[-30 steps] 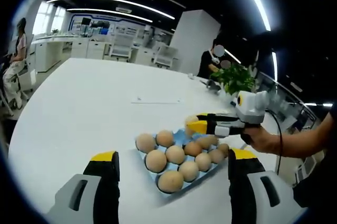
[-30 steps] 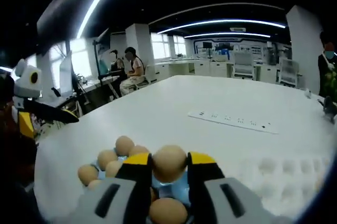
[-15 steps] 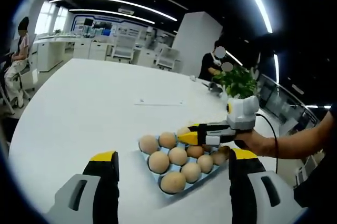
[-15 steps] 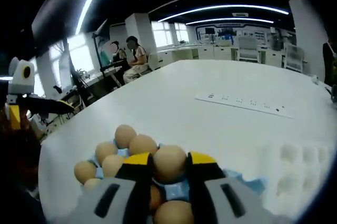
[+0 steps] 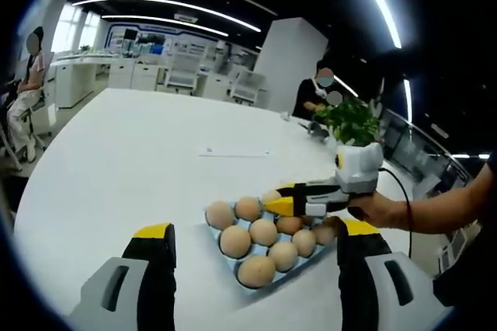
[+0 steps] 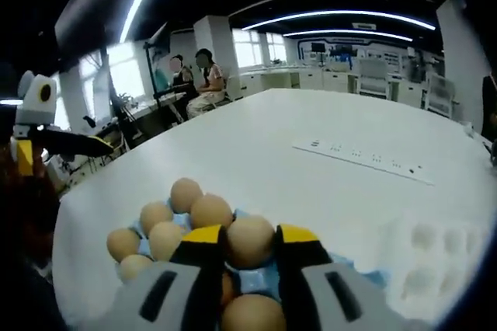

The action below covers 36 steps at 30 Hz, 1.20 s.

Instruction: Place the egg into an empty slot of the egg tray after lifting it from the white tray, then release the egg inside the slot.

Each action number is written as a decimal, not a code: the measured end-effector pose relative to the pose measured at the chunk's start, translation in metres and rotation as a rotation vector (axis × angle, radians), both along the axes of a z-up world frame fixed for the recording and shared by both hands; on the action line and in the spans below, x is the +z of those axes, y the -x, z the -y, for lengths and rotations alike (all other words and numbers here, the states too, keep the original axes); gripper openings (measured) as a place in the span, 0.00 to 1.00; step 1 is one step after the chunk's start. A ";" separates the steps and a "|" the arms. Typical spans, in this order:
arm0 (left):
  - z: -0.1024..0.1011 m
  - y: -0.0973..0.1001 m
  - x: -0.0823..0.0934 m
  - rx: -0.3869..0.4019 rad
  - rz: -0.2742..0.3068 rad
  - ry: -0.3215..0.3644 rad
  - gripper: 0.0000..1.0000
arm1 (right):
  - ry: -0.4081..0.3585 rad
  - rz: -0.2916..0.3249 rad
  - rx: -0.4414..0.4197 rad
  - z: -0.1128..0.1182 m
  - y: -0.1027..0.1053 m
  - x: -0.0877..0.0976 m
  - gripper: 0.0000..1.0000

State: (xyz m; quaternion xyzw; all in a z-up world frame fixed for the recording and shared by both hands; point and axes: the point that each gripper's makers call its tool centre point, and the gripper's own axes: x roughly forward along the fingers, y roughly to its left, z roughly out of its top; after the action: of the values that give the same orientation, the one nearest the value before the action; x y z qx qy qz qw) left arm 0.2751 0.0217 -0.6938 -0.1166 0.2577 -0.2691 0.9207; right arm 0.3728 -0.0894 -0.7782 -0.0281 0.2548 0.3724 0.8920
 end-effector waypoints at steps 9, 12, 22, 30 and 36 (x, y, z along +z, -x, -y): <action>0.004 0.003 -0.001 -0.014 -0.004 -0.006 0.85 | -0.015 0.001 -0.007 0.005 0.002 0.001 0.26; 0.004 0.002 0.000 -0.009 -0.001 0.002 0.85 | -0.012 0.015 -0.007 0.008 0.004 0.004 0.26; 0.003 0.003 -0.003 -0.003 -0.008 -0.004 0.85 | -0.043 0.089 -0.169 0.069 -0.002 0.023 0.26; 0.003 0.002 -0.005 -0.005 -0.016 -0.010 0.85 | 0.029 0.113 -0.449 0.189 -0.011 0.021 0.25; 0.004 0.001 -0.004 -0.007 -0.014 -0.011 0.85 | 0.109 0.139 -0.617 0.262 -0.012 0.019 0.25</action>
State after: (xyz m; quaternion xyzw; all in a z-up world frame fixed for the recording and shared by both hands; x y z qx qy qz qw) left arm 0.2742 0.0178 -0.6979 -0.1125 0.2658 -0.2700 0.9186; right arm 0.3850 -0.3513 -0.7589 -0.0224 0.2094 0.0672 0.9753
